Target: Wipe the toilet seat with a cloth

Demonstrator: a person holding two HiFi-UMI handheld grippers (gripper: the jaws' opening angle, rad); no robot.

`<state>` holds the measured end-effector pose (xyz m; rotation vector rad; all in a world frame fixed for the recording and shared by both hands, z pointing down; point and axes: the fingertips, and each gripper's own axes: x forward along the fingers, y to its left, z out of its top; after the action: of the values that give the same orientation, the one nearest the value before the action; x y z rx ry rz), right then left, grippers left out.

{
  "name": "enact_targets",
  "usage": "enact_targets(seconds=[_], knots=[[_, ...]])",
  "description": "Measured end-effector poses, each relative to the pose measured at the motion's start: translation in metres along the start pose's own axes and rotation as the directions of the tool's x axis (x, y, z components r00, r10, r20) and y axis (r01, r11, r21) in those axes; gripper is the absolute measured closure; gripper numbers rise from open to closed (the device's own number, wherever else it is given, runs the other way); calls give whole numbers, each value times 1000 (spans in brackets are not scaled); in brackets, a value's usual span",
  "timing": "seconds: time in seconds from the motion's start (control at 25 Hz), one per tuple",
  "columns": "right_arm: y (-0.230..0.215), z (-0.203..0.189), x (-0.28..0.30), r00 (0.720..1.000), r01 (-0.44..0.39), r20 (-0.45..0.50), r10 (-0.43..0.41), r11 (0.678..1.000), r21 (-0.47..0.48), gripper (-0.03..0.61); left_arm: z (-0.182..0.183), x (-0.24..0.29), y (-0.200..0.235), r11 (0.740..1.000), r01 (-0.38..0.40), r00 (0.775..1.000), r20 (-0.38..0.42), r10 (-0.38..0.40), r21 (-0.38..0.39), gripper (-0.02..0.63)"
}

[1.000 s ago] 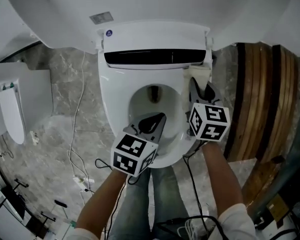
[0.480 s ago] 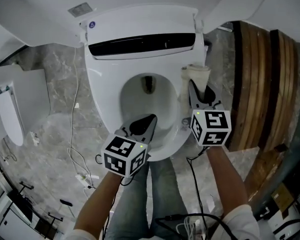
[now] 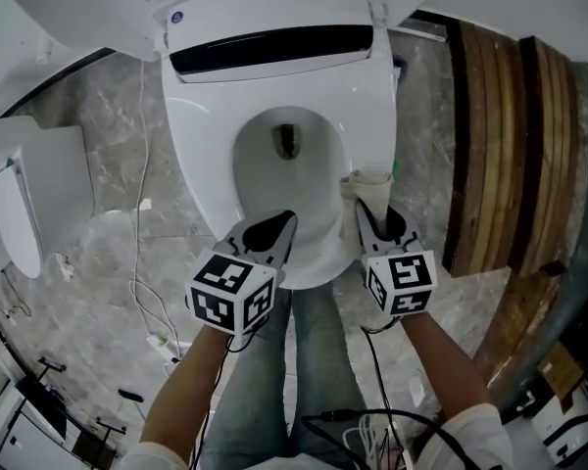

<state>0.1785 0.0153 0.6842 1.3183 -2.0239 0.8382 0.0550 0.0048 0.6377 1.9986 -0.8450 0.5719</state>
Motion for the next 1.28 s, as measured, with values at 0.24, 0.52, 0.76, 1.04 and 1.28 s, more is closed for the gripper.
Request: enact_targets(seconds=[0.24, 0.52, 0.76, 1.04, 1.28], knots=[[48, -53, -26, 997, -67, -47, 68, 998, 22, 489, -34, -24, 14, 999, -29, 999, -24, 28, -41, 600], [109, -86, -34, 986, -142, -75, 146, 988, 54, 489, -66, -45, 26, 998, -49, 998, -37, 47, -50, 600], [167, -84, -16, 972, -212, -93, 214, 977, 24, 489, -71, -73, 58, 984, -115, 993, 11, 118, -139, 600], [215, -45, 29, 960, -273, -78, 270, 962, -21, 489, -64, -112, 112, 959, -189, 977, 60, 205, -210, 600], [229, 2, 67, 958, -284, -34, 286, 958, 47, 489, -47, -125, 146, 936, -217, 962, 102, 253, -277, 600]])
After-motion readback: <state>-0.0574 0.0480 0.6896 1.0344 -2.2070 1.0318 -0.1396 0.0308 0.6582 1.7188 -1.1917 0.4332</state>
